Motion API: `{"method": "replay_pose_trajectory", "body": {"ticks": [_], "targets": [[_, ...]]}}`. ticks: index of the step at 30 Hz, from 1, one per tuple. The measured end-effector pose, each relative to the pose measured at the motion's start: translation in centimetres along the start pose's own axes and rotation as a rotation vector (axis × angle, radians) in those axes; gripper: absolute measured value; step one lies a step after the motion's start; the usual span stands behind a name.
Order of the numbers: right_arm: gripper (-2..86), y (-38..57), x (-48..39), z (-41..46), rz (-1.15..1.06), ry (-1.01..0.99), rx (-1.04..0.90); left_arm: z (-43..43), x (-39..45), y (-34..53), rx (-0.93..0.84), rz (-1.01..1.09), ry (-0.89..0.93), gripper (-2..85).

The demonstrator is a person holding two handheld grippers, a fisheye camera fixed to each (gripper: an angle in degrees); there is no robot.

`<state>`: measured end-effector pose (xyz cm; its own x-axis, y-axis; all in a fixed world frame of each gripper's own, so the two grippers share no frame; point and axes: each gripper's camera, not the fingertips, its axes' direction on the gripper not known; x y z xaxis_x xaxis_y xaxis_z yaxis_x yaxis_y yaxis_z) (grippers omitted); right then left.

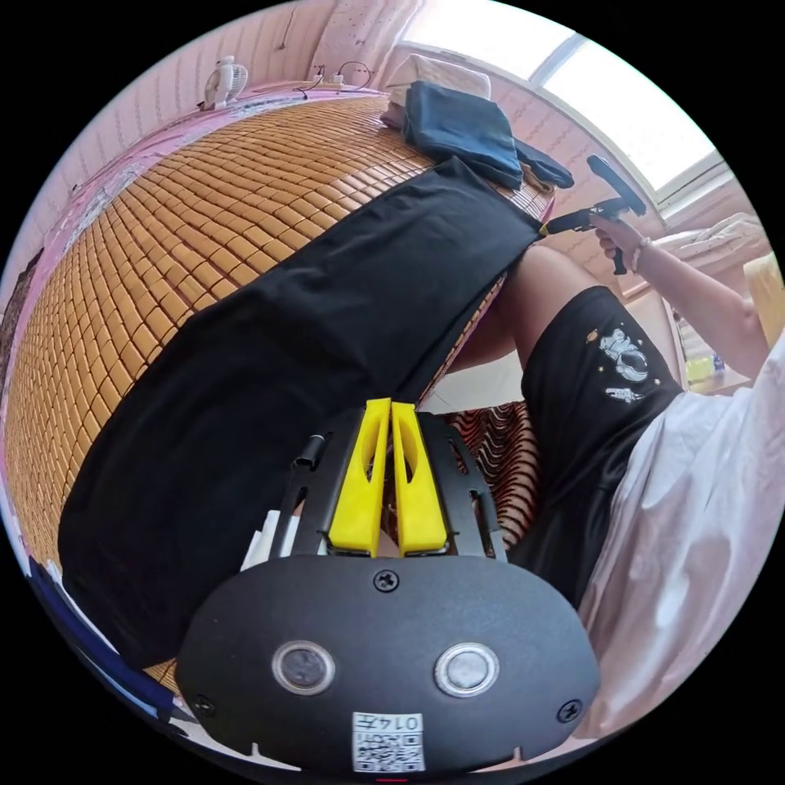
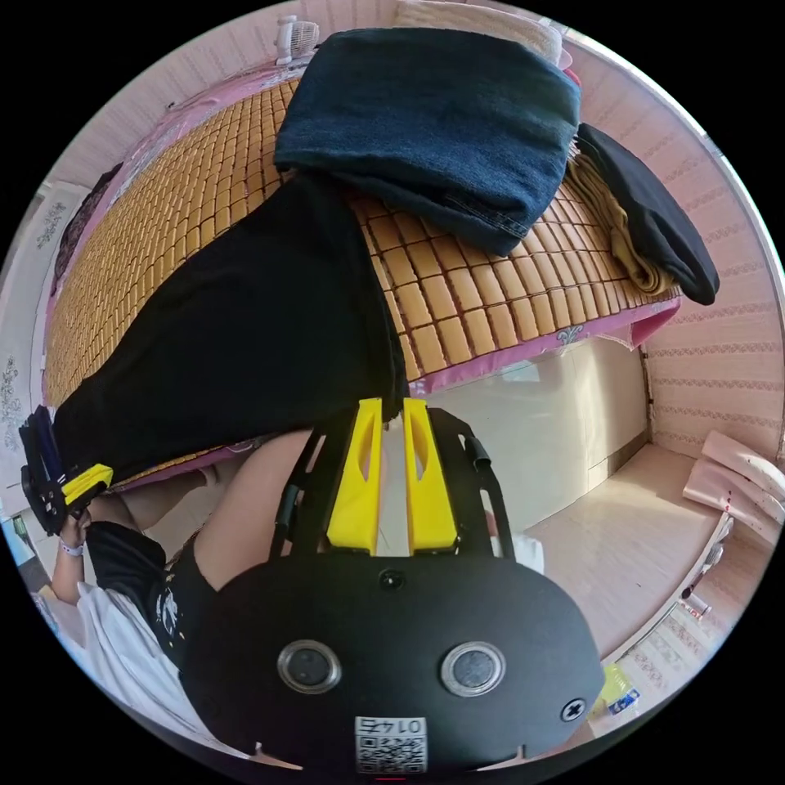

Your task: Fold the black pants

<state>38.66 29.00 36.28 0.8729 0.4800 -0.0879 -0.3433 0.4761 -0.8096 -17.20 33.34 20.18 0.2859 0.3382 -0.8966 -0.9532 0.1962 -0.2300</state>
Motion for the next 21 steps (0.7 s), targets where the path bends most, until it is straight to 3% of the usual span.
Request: {"method": "replay_pose_trajectory", "body": {"ticks": [5,10,16,18,21], "targets": [[1.2,0.2,-3.9,-2.8,0.001,0.156,0.096,-2.9,-3.4,7.3,0.158,-0.218,0.034,-0.8],[1.1,-1.3,-16.5,-5.0,-0.353,-0.027,0.260,-7.2,-10.3,19.4,0.376,-0.434,-0.118,3.0],[5.5,-2.6,-45.2,-2.8,-1.061,-0.449,0.235,-11.3,-13.5,32.9,0.480,-0.544,-0.461,13.2],[7.5,-1.5,-57.1,-2.1,-1.283,-0.552,0.216,-11.5,-14.2,36.3,0.466,-0.571,-0.530,14.0],[12.1,-0.6,-70.9,-0.3,-1.445,-0.611,0.072,-11.3,-15.8,41.6,0.504,-0.613,-0.512,15.2]]}}
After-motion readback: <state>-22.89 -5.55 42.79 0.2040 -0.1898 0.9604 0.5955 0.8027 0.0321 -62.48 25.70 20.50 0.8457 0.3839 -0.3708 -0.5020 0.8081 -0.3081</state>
